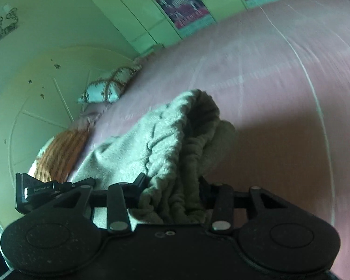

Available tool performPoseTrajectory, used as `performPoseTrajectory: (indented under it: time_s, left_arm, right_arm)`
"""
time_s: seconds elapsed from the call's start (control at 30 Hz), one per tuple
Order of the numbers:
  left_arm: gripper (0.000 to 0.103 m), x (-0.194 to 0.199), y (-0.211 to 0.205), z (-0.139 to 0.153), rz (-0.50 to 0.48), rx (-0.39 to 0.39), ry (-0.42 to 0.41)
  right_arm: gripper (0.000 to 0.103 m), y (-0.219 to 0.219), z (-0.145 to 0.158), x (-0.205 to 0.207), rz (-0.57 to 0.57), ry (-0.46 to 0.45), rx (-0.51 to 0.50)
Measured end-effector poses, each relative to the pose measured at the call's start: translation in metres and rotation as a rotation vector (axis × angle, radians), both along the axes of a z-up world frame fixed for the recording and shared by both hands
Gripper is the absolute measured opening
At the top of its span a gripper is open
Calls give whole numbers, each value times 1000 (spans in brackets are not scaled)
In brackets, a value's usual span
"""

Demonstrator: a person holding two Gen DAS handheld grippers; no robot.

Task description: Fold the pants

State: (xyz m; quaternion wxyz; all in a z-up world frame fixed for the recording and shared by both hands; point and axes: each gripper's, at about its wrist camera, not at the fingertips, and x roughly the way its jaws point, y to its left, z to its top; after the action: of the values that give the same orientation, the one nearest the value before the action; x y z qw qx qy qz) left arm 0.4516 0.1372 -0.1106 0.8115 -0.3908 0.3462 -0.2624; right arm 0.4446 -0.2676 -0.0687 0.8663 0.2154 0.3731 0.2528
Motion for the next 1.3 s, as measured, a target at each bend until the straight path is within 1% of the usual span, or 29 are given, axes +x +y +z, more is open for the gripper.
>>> performPoseTrajectory:
  time_s: [0.03, 0.07, 0.1, 0.13, 0.17, 0.2, 0.23, 0.27, 0.3, 0.33, 0.37, 0.4, 0.47, 0.5, 0.53, 0.57, 0.6, 0.63, 0.67, 0.7, 0.73, 0.77, 0.83, 0.9, 0.97, 1.03, 1.1, 1.2, 1.3]
  left_arm:
    - [26, 15, 3, 1, 12, -4, -6]
    - [31, 28, 6, -2, 25, -7, -4]
    - [38, 38, 9, -9, 45, 22, 6]
    - [58, 45, 11, -16, 90, 99, 33]
    - [63, 46, 15, -23, 163, 215, 90]
    - [63, 43, 19, -27, 204, 322, 120]
    - [63, 35, 23, -28, 218, 385, 111]
    - [63, 25, 26, -27, 224, 429, 82]
    - [63, 16, 25, -24, 232, 485, 51]
    - [63, 11, 23, -22, 237, 529, 28]
    - [63, 8, 22, -20, 244, 553, 8]
    - [64, 6, 18, -17, 251, 562, -7]
    - [64, 4, 6, -13, 245, 564, -29]
    - [64, 6, -4, -13, 228, 566, -44]
    - [74, 8, -11, -13, 208, 586, -50]
    - [85, 13, -15, -16, 186, 639, -19]
    - [86, 15, -17, -23, 170, 682, 13]
    - [86, 12, -13, -24, 178, 662, 0]
    - [86, 7, -7, -20, 192, 637, 2]
    - [86, -1, -1, -15, 211, 632, -5]
    - [86, -11, 2, -10, 233, 647, -17]
    - [86, -21, 4, -6, 251, 665, -30]
    - [86, -50, 12, 1, 264, 666, -53]
    - [86, -78, 17, -3, 278, 676, -46]
    - [87, -112, 19, 1, 305, 694, -47]
    - [89, -144, 19, 2, 325, 686, -38]
    - [93, -174, 16, 2, 347, 696, -27]
    - [101, -215, 4, 8, 350, 726, -32]
    - [103, -258, -13, 17, 339, 751, -57]
  right_arm:
    - [35, 1, 2, 15, -11, 1, 14]
    - [39, 0, 0, 30, -31, 11, 28]
    - [44, -2, -8, 47, -53, 23, 31]
    - [66, -5, -18, 59, -73, 32, 1]
    - [85, -8, -31, 70, -129, 64, -65]
    - [81, -12, -45, 76, -211, 122, -138]
    - [64, -18, -52, 77, -251, 145, -164]
    - [58, -25, -54, 74, -255, 146, -141]
    - [58, -30, -52, 66, -256, 116, -93]
    - [58, -30, -47, 57, -254, 62, -79]
    - [59, -26, -44, 53, -246, 28, -83]
    - [59, -18, -42, 51, -226, -3, -84]
    - [59, -5, -41, 50, -195, -34, -89]
    - [61, 3, -44, 52, -176, -42, -120]
    - [66, 14, -51, 56, -174, -30, -208]
    - [70, 21, -60, 62, -176, 5, -315]
    - [76, 20, -72, 67, -195, 43, -365]
    - [84, 14, -76, 66, -234, 62, -340]
    - [83, 3, -76, 64, -288, 90, -308]
    - [82, -2, -72, 59, -308, 92, -286]
    - [77, -6, -65, 51, -313, 75, -272]
    - [72, -8, -58, 40, -304, 49, -265]
    - [73, -10, -44, 14, -267, -17, -275]
    - [75, -13, -35, -17, -243, -55, -292]
    - [82, -15, -32, -48, -224, -58, -308]
    - [85, -19, -32, -79, -220, -72, -333]
    - [88, -21, -28, -111, -222, -76, -354]
    - [89, -28, -26, -159, -240, -67, -357]
    - [95, -39, -23, -208, -291, -61, -325]
